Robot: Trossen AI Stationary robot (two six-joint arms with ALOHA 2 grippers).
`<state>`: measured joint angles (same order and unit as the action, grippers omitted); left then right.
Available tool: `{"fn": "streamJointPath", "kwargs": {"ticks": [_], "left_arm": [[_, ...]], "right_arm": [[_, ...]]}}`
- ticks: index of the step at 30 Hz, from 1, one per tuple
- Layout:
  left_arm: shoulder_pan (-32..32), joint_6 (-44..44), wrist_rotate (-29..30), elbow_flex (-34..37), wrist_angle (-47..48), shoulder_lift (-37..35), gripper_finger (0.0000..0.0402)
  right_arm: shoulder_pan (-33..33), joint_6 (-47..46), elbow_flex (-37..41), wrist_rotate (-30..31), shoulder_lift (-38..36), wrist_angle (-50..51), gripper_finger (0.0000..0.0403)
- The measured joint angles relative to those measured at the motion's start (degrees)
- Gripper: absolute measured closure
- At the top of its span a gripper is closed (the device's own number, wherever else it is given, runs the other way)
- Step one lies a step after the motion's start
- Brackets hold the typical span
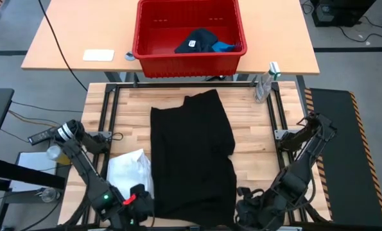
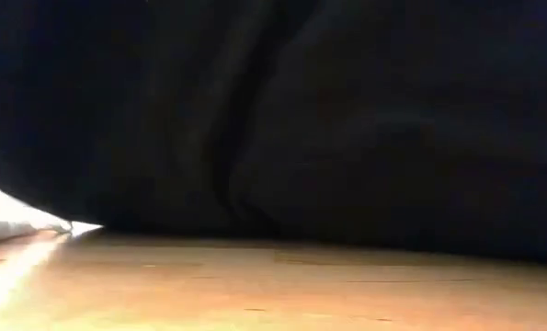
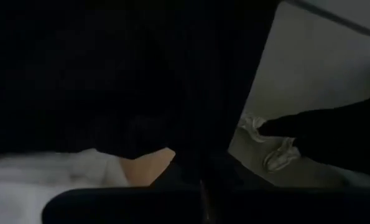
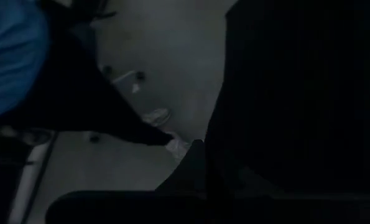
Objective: Fold Laundry from Bin
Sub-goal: Fold the black shirt
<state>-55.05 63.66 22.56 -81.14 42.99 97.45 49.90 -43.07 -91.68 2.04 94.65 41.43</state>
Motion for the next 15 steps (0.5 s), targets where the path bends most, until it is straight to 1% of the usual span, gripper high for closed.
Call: {"fn": "streamJointPath", "kwargs": {"ticks": [2, 4, 8, 11, 15], "left_arm": [[-0.51, -0.03, 0.57, 0.02, -1.58, 0.15, 0.0401], [-0.59, -0.34, 0.83, -0.07, -1.21, 0.09, 0.0401], [0.35, -0.44, 1.01, 0.0, 4.86, -0.67, 0.0401], [1.63, -0.4, 0.27, 0.02, 9.54, -1.31, 0.0401], [4.21, 1.37, 0.28, 0.03, 14.55, -2.9, 0.0401]], "right_arm": [[0.22, -0.3, -0.02, -1.64, 0.66, -0.24, 0.04], [0.23, -1.06, -0.02, -1.9, 0.83, 2.24, 0.04], [-1.32, -1.31, -0.02, -1.1, -0.2, 9.77, 0.0399], [-3.84, -1.31, -0.02, 0.22, -1.84, 15.6, 0.0399], [-8.0, -0.17, -0.02, 2.1, -3.72, 20.13, 0.0398]]}}
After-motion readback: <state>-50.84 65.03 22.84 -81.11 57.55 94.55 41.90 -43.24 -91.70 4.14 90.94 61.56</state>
